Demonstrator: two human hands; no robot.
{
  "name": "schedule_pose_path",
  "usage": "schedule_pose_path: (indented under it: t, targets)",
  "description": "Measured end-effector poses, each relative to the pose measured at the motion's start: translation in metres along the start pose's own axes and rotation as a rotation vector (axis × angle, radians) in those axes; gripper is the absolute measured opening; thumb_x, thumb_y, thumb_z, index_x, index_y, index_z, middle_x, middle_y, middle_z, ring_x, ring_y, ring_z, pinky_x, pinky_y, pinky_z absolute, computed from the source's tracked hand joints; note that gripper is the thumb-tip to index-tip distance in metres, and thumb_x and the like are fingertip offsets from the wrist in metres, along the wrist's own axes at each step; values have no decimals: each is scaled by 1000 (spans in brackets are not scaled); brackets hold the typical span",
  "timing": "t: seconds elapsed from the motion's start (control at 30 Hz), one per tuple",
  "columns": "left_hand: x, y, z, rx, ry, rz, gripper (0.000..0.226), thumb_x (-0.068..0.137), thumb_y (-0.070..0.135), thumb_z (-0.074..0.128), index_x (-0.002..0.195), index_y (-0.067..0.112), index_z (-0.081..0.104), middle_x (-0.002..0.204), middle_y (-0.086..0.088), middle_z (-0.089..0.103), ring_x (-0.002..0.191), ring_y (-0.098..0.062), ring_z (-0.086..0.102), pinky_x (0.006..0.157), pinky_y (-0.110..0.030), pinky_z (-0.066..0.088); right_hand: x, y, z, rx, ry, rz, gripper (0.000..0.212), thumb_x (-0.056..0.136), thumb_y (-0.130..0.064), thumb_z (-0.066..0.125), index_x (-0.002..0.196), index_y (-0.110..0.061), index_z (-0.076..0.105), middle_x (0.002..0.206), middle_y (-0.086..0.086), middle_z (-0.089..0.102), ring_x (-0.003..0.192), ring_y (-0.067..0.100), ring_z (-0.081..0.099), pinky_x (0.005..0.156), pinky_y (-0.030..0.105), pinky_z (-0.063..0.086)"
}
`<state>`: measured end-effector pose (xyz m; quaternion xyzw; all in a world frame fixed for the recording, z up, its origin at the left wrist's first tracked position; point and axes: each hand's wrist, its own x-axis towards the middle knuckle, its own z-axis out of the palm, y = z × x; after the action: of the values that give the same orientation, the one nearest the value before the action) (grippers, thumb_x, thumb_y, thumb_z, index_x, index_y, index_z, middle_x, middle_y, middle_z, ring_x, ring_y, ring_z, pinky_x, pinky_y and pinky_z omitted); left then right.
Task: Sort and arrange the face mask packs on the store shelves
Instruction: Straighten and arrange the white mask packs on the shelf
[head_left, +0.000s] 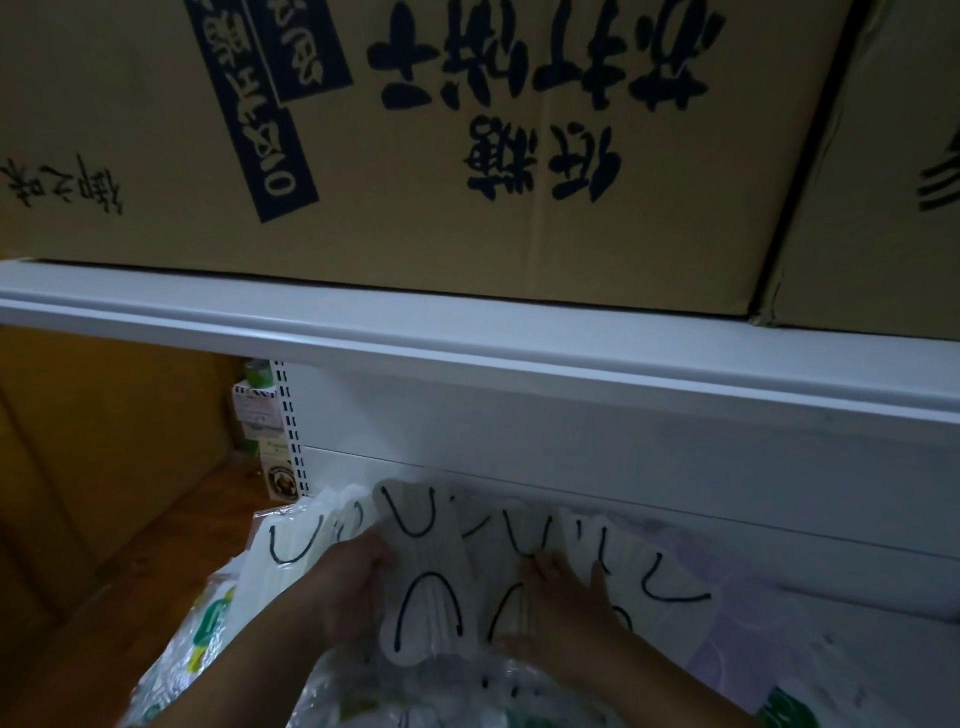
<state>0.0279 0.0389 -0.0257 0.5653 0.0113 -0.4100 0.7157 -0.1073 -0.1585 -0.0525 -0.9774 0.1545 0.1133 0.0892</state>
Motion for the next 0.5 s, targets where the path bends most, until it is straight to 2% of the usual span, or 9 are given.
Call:
schedule_pose_path:
  t: [0.1, 0.17, 0.23, 0.37, 0.43, 0.5]
  targets:
    - [-1, -3, -1, -10, 4, -15, 35, 87, -1, 39, 117, 0, 57, 103, -28, 69, 89, -44, 68, 65, -48, 57, -1, 1, 0, 27, 132, -20, 83, 84, -67, 47, 148, -20, 23, 155, -5, 23, 144, 16, 17, 115, 54, -1]
    - [-3, -3, -2, -23, 3, -19, 37, 85, -1, 38, 116, -1, 58, 103, -28, 69, 85, -43, 70, 62, -47, 58, -2, -1, -5, 70, 222, 6, 62, 90, -58, 45, 139, -22, 37, 141, -3, 44, 136, 14, 34, 117, 47, 1]
    - [-2, -4, -3, -24, 15, -2, 39, 85, -1, 38, 118, 0, 58, 105, -27, 69, 89, -42, 69, 66, -46, 57, -4, -1, -11, 150, 308, 43, 49, 94, -54, 42, 133, -25, 44, 130, -5, 54, 128, 14, 44, 119, 43, 5]
    - [-3, -5, 1, -14, -18, 40, 42, 85, -1, 37, 121, 2, 57, 110, -26, 68, 101, -42, 65, 80, -49, 53, -12, -6, -30, 457, 417, 15, 54, 93, -55, 45, 138, -24, 43, 135, -5, 53, 126, 18, 47, 112, 30, 27]
    - [-3, -7, 8, -31, -33, 50, 38, 88, 4, 39, 122, 1, 57, 109, -25, 69, 98, -40, 67, 78, -47, 53, -16, -16, -36, 597, 336, -79, 60, 90, -55, 51, 142, -27, 39, 139, -8, 50, 125, 14, 48, 100, 23, 37]
    - [-4, -9, 12, -54, -52, 85, 36, 93, 20, 44, 117, 0, 62, 108, -23, 70, 94, -37, 69, 76, -44, 55, -17, -32, -34, 564, 241, -216, 63, 89, -53, 54, 143, -28, 35, 144, -8, 44, 127, 10, 44, 97, 20, 37]
